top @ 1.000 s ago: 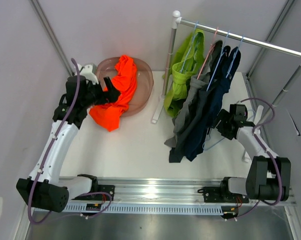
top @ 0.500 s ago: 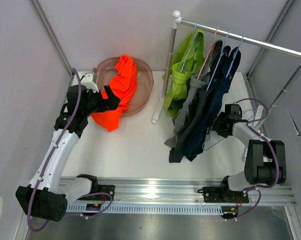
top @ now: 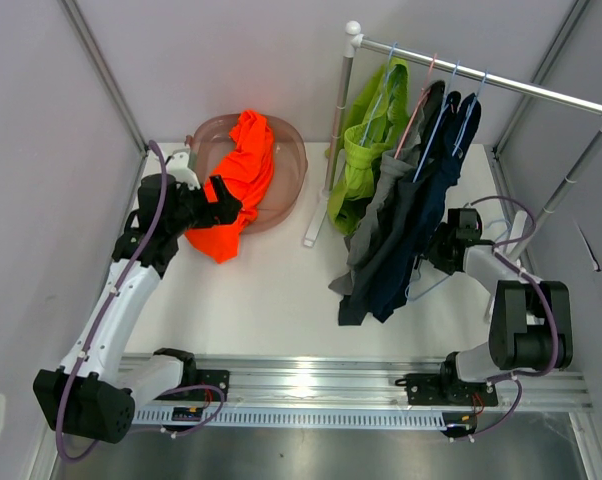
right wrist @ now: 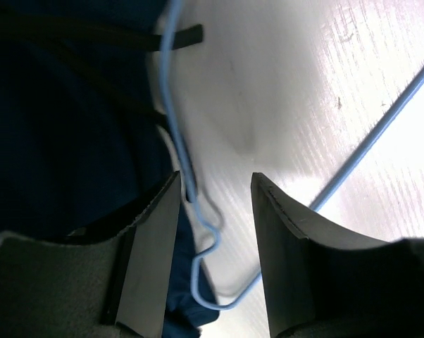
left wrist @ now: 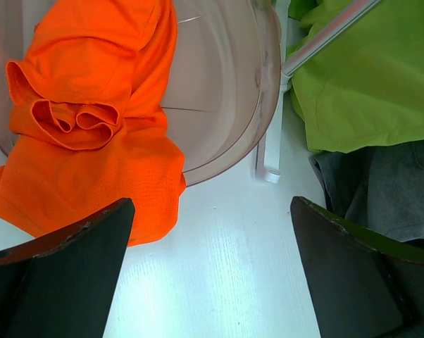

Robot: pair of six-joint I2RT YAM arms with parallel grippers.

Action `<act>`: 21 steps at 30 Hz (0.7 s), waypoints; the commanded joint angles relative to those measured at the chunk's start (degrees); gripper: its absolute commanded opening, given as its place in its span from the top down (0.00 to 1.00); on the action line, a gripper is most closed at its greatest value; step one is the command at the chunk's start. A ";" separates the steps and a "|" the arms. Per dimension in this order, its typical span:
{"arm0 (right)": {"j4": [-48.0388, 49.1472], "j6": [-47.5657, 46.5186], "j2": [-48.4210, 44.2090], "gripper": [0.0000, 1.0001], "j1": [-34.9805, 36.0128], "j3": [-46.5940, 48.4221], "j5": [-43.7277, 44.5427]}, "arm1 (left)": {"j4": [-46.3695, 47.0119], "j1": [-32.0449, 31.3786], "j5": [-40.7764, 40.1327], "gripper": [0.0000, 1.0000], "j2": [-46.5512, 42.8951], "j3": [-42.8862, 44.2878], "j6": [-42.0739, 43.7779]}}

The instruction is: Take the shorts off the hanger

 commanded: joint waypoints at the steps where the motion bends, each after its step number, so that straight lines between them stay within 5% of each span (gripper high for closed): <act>1: 2.15 1.83 -4.00 0.49 0.32 -0.15 0.56 | 2.59 -0.08 0.04 0.01 -1.82 -0.45 0.53; 14: 3.21 1.48 -0.14 0.51 2.43 0.37 1.43 | 2.42 0.18 0.39 0.01 -2.09 -1.06 0.36; 21: 4.52 1.22 2.59 0.71 2.43 -0.50 1.26 | 2.68 0.27 1.01 0.01 -1.91 -1.24 0.18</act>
